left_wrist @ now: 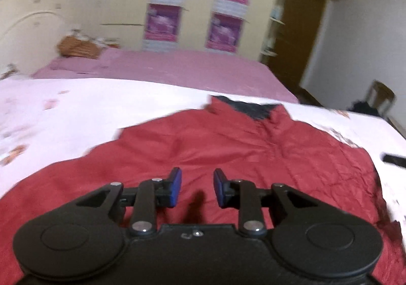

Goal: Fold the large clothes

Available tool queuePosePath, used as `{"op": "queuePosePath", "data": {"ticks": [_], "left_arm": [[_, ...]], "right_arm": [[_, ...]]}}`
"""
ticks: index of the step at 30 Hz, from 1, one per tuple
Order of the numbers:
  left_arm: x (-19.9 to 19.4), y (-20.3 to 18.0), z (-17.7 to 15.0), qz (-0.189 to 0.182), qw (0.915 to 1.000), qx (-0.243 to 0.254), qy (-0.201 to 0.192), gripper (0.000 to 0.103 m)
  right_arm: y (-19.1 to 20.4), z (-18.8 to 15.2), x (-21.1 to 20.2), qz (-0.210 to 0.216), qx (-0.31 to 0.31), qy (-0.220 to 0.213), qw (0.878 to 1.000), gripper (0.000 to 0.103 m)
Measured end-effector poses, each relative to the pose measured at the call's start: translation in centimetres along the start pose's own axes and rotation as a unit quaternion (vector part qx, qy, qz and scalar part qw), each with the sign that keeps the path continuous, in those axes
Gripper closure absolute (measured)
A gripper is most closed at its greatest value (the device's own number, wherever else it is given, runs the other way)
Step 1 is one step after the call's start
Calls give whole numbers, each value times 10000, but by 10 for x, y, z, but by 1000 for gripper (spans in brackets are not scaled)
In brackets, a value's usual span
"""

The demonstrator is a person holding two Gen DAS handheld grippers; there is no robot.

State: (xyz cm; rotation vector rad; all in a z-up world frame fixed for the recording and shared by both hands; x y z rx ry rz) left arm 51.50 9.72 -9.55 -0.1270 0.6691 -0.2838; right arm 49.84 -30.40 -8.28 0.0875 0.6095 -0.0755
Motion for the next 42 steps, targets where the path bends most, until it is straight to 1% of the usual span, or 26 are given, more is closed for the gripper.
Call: {"op": "queuePosePath", "data": {"ticks": [3,5,6,7,8,9,10,11,12,14,15,17,18,20,21,22,23,25,26,28,30,32,33,35,37,42], "left_arm": [[28,-11,-1,-106,9991,269,312,76],[45,-10,-12,52,9975,419,568,76],[51,-8,-17,116,9970,432,631,76],[53,-5,-20,110,9972,412,621,76],[51,-3,-23,98,9974,386,593,76],[49,-5,-22,130,9973,396,603,77],[46,-5,-20,176,9975,391,570,77],[37,-5,-18,207,9983,383,398,77],[28,-3,-17,253,9988,367,200,70],[21,2,-15,440,9985,326,14,57],[22,4,-14,424,9985,333,27,58],[30,6,-14,455,9978,419,254,60],[34,8,-15,468,9972,444,369,59],[40,12,-18,542,9963,454,493,59],[42,14,-20,556,9963,430,489,59],[43,16,-21,559,9967,368,460,59],[42,18,-22,546,9971,301,434,59],[37,17,-21,581,9970,277,436,59],[31,16,-20,592,9973,245,370,62],[17,8,-17,422,9988,209,131,61],[14,-8,-17,193,9993,319,92,59],[18,-23,-21,74,9987,485,156,58],[25,-28,-23,37,9981,541,280,57],[38,-29,-32,125,9966,624,528,56],[41,-26,-36,139,9968,606,509,56],[40,-21,-36,132,9966,607,545,56]], "right_arm": [[4,7,29,171,-116,172,9996,103],[8,3,45,247,-285,285,9989,103],[10,-2,57,201,-412,439,9980,103],[9,-8,71,118,-510,666,9964,103],[7,-16,81,116,-520,805,9953,103],[6,-19,83,156,-502,709,9961,103],[6,-18,82,149,-525,721,9959,103],[4,-15,78,152,-466,700,9963,103],[0,-13,71,201,-288,585,9977,103],[-10,-10,58,193,-52,365,9991,103],[-13,-7,54,96,-19,253,9996,103],[-18,-2,52,63,64,97,9999,103],[-17,0,56,63,18,133,9999,103],[-13,-2,75,-9,-168,413,9990,103],[-12,-9,90,-96,-301,684,9972,103],[-13,-12,92,-113,-345,546,9978,103],[-12,-12,94,-134,-393,517,9978,103],[-12,-8,91,-173,-342,646,9972,103],[-15,-6,88,-185,-200,680,9973,103],[-19,-1,69,-118,15,537,9985,103],[-16,0,56,-62,-1,490,9988,103],[-9,-2,53,32,2,540,9985,103],[-4,-4,56,55,-49,638,9979,103],[3,-16,66,-85,-242,894,9957,103],[5,-21,66,-111,-307,711,9969,103],[3,-21,63,-248,-432,757,9959,103]]}}
Point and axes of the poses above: each gripper's, at about its wrist camera, not at the fingertips, and x roughly the way its jaws point, y to its left, z to its top, the point moved 2 cm from there along x, roughly the way its jaws point, and after that the axes turned 6 degrees about -z, right-handed, at the moved point
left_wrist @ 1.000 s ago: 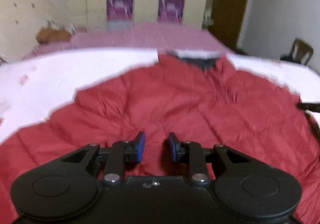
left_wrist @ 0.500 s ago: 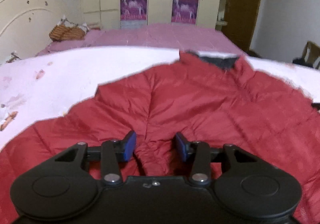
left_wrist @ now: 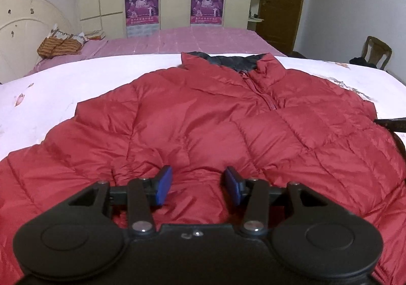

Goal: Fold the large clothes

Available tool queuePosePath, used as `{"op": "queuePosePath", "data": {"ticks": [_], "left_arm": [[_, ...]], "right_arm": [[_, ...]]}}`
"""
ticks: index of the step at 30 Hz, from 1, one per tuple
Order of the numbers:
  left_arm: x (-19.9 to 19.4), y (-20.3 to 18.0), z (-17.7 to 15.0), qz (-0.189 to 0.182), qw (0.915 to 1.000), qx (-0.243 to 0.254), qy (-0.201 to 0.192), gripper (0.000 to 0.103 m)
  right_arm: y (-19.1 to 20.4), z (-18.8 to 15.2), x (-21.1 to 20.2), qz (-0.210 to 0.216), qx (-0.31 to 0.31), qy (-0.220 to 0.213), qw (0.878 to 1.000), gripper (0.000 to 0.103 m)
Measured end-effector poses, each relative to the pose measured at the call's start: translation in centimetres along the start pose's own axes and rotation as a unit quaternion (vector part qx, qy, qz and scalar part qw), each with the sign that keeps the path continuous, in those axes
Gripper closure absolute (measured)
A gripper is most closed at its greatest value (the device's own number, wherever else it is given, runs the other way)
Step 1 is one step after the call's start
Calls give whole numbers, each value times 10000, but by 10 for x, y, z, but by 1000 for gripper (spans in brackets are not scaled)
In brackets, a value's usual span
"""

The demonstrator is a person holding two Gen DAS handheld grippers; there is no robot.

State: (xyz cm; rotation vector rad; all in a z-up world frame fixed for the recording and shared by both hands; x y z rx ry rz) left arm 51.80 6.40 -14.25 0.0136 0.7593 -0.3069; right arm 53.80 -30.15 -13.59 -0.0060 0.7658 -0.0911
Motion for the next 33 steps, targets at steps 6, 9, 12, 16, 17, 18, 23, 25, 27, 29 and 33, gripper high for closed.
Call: {"op": "queuePosePath", "data": {"ticks": [6,9,12,16,17,18,23,25,27,29,33], "left_arm": [[-11,1,6,178,9998,-36,19,58],[-11,-10,18,-42,9997,-31,-247,56],[4,-25,30,-257,9994,82,-217,56],[26,-21,32,-255,9996,87,-59,53],[28,-17,30,-178,9998,53,-38,53],[29,-10,29,-16,10000,47,-5,53],[23,15,25,330,9994,-38,56,53],[18,11,28,412,9991,-54,63,55],[4,2,27,320,9994,14,-115,52],[-12,-9,22,223,9994,145,-225,52],[-25,-21,1,59,9996,269,-101,51]], "right_arm": [[-21,0,-4,-274,89,160,9995,103],[-8,9,-20,99,64,-245,9996,103],[23,16,-17,683,-23,-326,9971,103],[61,18,-1,1010,-442,-312,9934,103],[62,17,3,1028,-515,-314,9929,103],[58,17,9,891,-595,-304,9938,103],[9,21,29,70,-182,-176,9997,103],[12,24,24,20,-397,-173,9991,103],[9,27,9,142,-183,-269,9994,103],[3,23,-11,231,-12,-331,9992,103],[8,5,-34,445,130,-42,9989,103]]}}
Point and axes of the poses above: each gripper's, at about its wrist camera, not at the fingertips, and x roughly the way its jaws point, y to its left, z to its top, the point moved 2 cm from there along x, roughly the way its jaws point, and after that the axes turned 6 degrees about -z, right-handed, at the moved point
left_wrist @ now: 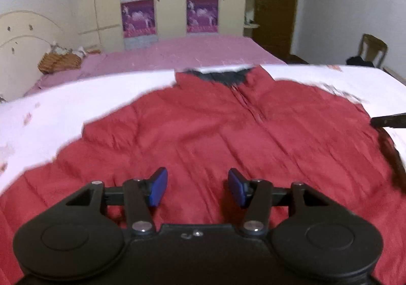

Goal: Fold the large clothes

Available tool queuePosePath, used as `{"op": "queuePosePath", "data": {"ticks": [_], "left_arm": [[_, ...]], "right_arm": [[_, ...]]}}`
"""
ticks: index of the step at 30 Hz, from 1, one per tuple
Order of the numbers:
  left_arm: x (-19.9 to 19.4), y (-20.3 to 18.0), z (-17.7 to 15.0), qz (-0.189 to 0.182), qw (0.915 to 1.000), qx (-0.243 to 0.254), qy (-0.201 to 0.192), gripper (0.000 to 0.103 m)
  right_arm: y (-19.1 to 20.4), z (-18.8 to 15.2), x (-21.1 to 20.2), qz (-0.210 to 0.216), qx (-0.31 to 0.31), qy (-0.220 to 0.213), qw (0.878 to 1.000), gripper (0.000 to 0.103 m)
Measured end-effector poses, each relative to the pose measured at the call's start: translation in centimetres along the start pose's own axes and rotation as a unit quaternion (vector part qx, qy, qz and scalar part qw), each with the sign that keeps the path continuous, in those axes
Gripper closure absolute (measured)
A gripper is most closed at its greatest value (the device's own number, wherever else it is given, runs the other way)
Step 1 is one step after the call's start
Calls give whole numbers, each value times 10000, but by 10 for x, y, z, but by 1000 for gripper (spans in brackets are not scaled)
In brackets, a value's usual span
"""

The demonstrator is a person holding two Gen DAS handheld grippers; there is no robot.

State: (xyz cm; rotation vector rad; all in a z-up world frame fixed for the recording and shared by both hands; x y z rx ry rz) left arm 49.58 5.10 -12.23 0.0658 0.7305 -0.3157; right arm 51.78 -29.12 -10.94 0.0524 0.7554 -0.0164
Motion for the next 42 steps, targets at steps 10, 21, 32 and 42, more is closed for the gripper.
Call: {"op": "queuePosePath", "data": {"ticks": [10,21,32,42], "left_arm": [[-8,-1,-20,76,9998,54,151,51],[-57,23,-39,288,9964,-736,-306,22],[-176,116,-145,1284,9485,-2816,-678,30],[-270,153,-240,1309,8275,-5173,-1746,33]], "right_arm": [[-2,-40,-44,-57,221,137,9996,103],[13,-48,-91,-93,379,-195,9990,103],[62,-59,-118,-198,-124,-434,9988,13],[122,-57,-95,128,-562,-332,9978,13]]}}
Point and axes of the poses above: each gripper's, at about its wrist camera, not at the fingertips, and x roughly the way its jaws point, y to its left, z to its top, the point moved 2 cm from there along x, roughly the way its jaws point, and after that the axes turned 6 degrees about -z, right-handed, at the moved point
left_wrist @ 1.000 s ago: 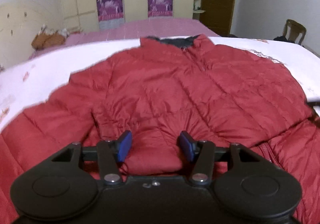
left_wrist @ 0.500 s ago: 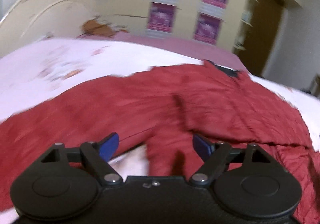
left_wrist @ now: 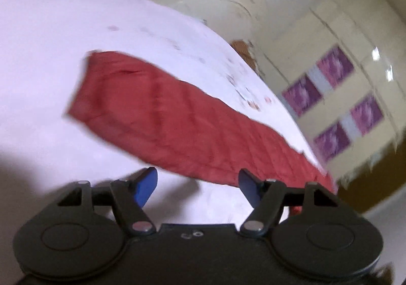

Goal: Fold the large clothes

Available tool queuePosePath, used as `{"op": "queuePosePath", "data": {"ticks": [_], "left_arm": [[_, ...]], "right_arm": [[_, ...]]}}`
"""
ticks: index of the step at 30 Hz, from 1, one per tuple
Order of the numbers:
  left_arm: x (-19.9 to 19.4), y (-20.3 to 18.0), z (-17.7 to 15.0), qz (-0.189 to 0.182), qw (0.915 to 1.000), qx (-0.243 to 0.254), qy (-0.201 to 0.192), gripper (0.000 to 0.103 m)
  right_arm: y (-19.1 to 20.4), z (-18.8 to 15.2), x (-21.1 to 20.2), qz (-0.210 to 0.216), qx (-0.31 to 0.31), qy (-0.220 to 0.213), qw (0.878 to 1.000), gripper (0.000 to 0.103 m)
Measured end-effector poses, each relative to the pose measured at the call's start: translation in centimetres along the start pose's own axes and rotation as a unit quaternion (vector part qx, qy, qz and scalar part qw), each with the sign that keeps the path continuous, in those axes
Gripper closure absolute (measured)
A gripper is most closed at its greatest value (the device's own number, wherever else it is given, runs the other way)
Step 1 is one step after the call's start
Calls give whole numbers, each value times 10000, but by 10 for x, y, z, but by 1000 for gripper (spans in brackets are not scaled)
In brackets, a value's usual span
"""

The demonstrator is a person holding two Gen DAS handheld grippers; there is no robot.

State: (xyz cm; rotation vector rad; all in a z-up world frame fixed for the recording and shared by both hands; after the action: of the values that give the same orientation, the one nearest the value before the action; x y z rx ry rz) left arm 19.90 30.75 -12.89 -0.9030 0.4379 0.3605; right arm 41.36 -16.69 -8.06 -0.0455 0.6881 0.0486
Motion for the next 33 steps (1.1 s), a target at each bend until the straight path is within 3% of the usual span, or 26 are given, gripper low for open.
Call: {"op": "queuePosePath", "data": {"ticks": [4,7,8,9,10,12,13,14,15,18,21,24,28,33], "left_arm": [[-16,19,1,-24,9980,-513,-369,33],[-8,35,18,-33,9913,-1048,-798,33],[-2,39,23,-9,9883,-1216,-917,35],[2,41,28,13,9857,-1354,-1000,39],[7,44,35,53,9840,-1421,-1075,42],[17,46,45,130,9836,-1414,-1113,62],[23,48,52,87,9836,-1418,-1109,70],[30,50,59,41,9848,-1377,-1059,92],[36,49,63,73,9860,-1328,-1004,96],[40,32,76,-33,9901,-889,-1089,98],[48,-9,76,-304,9937,-204,-1055,98],[67,-61,69,-717,9921,578,-850,98],[97,-141,40,-1278,9783,1588,-379,99],[139,-226,-15,-1770,9509,2500,429,99]], "right_arm": [[17,2,4,163,-124,-32,9998,13],[21,2,5,177,-60,-102,9998,13],[21,2,6,159,-29,-109,9998,19],[20,2,6,188,9,-123,9997,31],[19,3,7,178,50,-76,9998,52],[13,4,7,183,228,-27,9996,62],[9,4,7,222,343,-15,9992,74],[5,5,7,206,434,5,9988,75],[1,5,7,154,479,21,9987,75],[-7,7,7,52,503,-19,9987,75],[-14,8,10,-2,630,-18,9980,75],[-19,10,12,-35,763,-31,9971,75],[-23,14,13,-26,874,-71,9961,75],[-34,18,14,-30,1055,-109,9944,75]]}}
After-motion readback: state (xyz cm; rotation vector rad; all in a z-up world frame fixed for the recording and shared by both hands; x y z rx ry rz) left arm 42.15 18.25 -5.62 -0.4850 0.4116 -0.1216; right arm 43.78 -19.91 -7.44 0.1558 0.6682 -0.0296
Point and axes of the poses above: each gripper's, at about its wrist camera, not at the fingertips, and x roughly the way its jaws point, y to its left, z to its top, the point moved 2 cm from there along x, roughly the way its jaws point, and after that the axes turned 6 degrees about -z, right-handed, at the moved point
